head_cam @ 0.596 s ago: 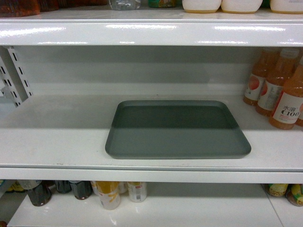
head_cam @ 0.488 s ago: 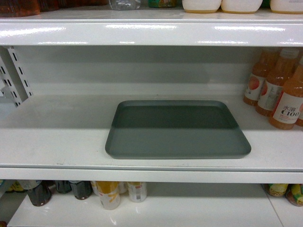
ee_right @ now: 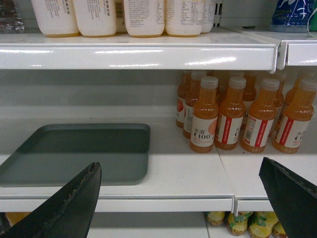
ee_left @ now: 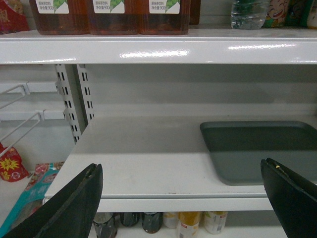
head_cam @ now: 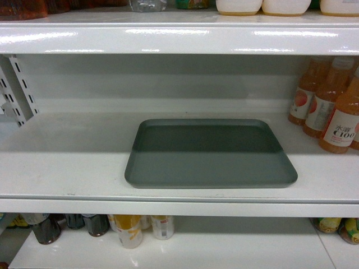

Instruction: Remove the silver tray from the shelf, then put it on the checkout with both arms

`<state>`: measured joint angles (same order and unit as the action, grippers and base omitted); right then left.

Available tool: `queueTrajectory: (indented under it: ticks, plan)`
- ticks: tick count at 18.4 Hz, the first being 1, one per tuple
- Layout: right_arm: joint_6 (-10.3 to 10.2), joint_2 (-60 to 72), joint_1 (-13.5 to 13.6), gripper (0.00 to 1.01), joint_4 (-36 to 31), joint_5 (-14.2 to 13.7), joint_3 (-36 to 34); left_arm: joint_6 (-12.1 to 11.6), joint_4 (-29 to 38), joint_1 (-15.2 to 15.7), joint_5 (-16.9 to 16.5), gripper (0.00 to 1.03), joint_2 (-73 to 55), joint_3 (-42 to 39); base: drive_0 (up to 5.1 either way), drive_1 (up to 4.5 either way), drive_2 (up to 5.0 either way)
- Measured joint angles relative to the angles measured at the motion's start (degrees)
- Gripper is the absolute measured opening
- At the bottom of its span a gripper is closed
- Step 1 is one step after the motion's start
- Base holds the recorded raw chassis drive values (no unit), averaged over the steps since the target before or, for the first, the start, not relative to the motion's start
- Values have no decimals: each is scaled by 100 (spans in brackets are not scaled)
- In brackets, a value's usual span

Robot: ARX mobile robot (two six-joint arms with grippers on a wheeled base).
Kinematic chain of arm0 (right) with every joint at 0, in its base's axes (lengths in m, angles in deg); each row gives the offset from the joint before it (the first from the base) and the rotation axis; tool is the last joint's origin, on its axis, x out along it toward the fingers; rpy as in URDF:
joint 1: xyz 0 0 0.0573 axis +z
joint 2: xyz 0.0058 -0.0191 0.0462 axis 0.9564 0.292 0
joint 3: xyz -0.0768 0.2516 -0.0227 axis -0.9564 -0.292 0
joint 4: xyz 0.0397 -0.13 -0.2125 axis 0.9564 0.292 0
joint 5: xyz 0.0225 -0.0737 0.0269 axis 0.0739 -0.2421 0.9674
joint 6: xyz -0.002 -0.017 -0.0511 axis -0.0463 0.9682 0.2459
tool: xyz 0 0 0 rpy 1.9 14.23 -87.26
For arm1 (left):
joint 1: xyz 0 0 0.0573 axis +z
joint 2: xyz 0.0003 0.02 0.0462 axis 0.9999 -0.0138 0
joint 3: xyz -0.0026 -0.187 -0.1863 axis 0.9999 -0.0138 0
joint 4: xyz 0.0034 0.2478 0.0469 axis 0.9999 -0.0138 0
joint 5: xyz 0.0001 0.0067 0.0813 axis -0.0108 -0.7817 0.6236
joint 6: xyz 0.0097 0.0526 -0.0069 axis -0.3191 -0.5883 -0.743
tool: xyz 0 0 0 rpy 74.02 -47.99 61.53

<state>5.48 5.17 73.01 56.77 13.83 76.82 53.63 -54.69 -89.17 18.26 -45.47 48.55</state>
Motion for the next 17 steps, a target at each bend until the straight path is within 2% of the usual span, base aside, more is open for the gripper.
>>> queueTrajectory:
  ticks: [17]
  plan:
    - [0,0,0,98,0,0,0,0,0,0,0,98,0,0,0,0,0]
